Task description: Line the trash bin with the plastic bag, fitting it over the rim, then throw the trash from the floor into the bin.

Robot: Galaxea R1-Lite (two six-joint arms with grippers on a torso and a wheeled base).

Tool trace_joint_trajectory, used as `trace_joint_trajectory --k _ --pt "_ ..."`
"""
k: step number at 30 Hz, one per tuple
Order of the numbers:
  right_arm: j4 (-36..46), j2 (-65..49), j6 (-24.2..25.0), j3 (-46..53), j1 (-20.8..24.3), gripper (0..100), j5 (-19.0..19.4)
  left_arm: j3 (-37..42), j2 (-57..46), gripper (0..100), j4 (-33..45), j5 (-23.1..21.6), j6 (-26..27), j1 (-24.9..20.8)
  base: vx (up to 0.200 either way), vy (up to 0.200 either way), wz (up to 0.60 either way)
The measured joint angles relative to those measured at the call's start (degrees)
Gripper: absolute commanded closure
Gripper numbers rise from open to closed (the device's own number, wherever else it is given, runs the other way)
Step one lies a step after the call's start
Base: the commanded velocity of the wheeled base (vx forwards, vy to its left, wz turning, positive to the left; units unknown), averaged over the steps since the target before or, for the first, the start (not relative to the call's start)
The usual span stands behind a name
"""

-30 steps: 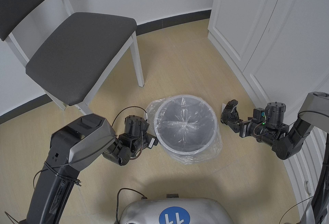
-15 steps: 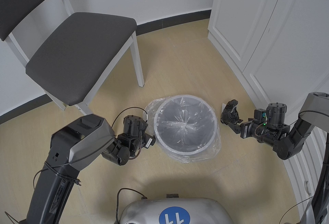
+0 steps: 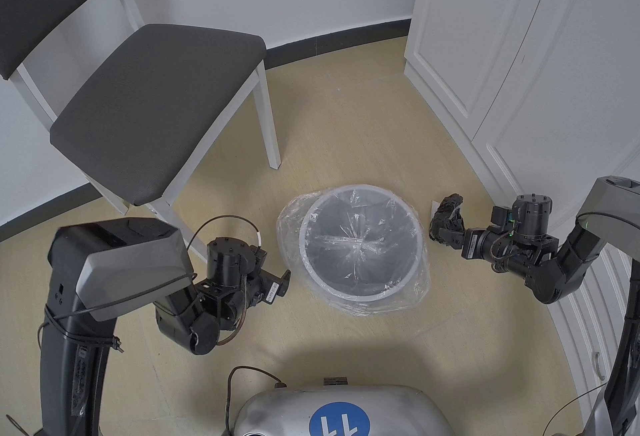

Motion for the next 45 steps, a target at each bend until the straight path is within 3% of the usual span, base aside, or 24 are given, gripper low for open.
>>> trace_joint_trajectory --k 7,13,30,38,45 --pt "4.4 5.6 10.8 -10.7 0.3 0 -0.5 10.0 -4.1 0 -13.4 -0.6 -3.0 0.1 0.000 0.000 0.00" --pt "10.5 11.8 17.2 -19.7 -0.3 0 -0.6 16.1 -6.7 0 -19.8 -1.3 -5.5 0.3 0.000 0.000 0.00" --pt "11.5 19.5 17.6 -23.5 0.6 0 -0.4 22.5 -13.7 0 -20.9 -1.8 -9.1 -0.1 0.000 0.000 0.00" --pt "11.8 15.8 16.7 -20.5 -0.6 0 -0.2 22.8 -14.8 0 -20.9 -1.8 -9.2 0.1 0.000 0.000 0.00" --pt "11.3 11.4 16.0 -16.4 1.3 0 -0.1 23.4 -16.4 0 -20.9 -2.4 -9.3 0.2 0.000 0.000 0.00"
